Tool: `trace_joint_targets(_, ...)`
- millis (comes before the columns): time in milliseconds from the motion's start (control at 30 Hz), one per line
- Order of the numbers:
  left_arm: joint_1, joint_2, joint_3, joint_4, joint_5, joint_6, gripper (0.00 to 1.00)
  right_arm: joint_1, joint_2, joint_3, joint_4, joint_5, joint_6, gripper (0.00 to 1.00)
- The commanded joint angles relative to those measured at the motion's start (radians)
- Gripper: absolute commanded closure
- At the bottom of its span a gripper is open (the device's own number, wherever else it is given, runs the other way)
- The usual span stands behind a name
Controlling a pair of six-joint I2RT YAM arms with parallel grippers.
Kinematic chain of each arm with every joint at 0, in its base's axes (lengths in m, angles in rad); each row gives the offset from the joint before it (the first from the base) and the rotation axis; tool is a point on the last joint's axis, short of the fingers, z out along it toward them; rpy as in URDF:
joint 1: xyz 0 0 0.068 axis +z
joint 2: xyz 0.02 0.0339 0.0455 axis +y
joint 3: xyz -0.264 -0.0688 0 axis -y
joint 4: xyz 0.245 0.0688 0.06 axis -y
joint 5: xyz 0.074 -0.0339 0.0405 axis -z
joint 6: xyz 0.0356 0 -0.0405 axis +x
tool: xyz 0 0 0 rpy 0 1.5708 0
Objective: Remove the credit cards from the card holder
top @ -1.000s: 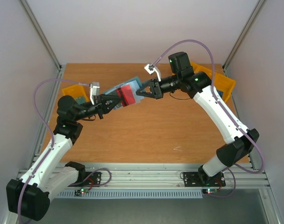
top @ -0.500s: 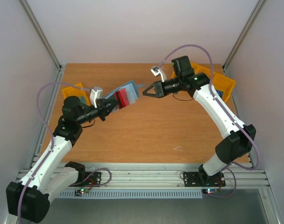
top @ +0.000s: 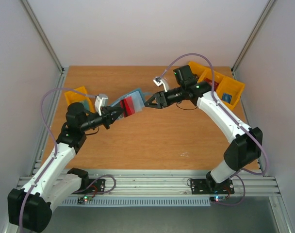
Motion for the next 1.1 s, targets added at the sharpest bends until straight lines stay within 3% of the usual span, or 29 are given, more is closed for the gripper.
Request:
trace_joint_targets(0,0.005,-0.027,0.0,0.162,0.065,-0.042,1.0,-0.003,-0.099,-0.01,0.028,0.06,-0.092,0.44)
trace_joint_targets(67,0.005,-0.029,0.002,0.182,0.077,-0.058,1.0,-0.005,-0.121,-0.005,0.024,0.098,-0.122,0.32)
trace_joint_targets(133,0.004,-0.031,0.007,0.191,0.088,-0.06,1.0,-0.004,-0.137,0.013,0.014,0.116,-0.155,0.09)
trace_joint_targets(167,0.004,-0.032,0.009,0.194,0.093,-0.059,1.0,-0.004,-0.145,0.021,0.011,0.124,-0.175,0.03)
trace_joint_targets(367,0.004,-0.042,0.024,0.215,0.136,-0.051,1.0,-0.007,-0.143,0.093,-0.087,0.164,-0.301,0.02)
trace_joint_targets(567,0.004,-0.037,0.034,0.226,0.149,-0.058,1.0,0.037,-0.043,0.256,-0.186,0.118,-0.357,0.01)
trace_joint_targets(933,0.004,-0.039,0.032,0.233,0.122,-0.068,1.0,0.089,0.044,0.337,-0.139,0.11,-0.373,0.02)
trace_joint_targets(1067,0.004,-0.031,0.031,0.239,0.112,-0.065,1.0,0.11,0.062,0.339,-0.124,0.091,-0.34,0.07)
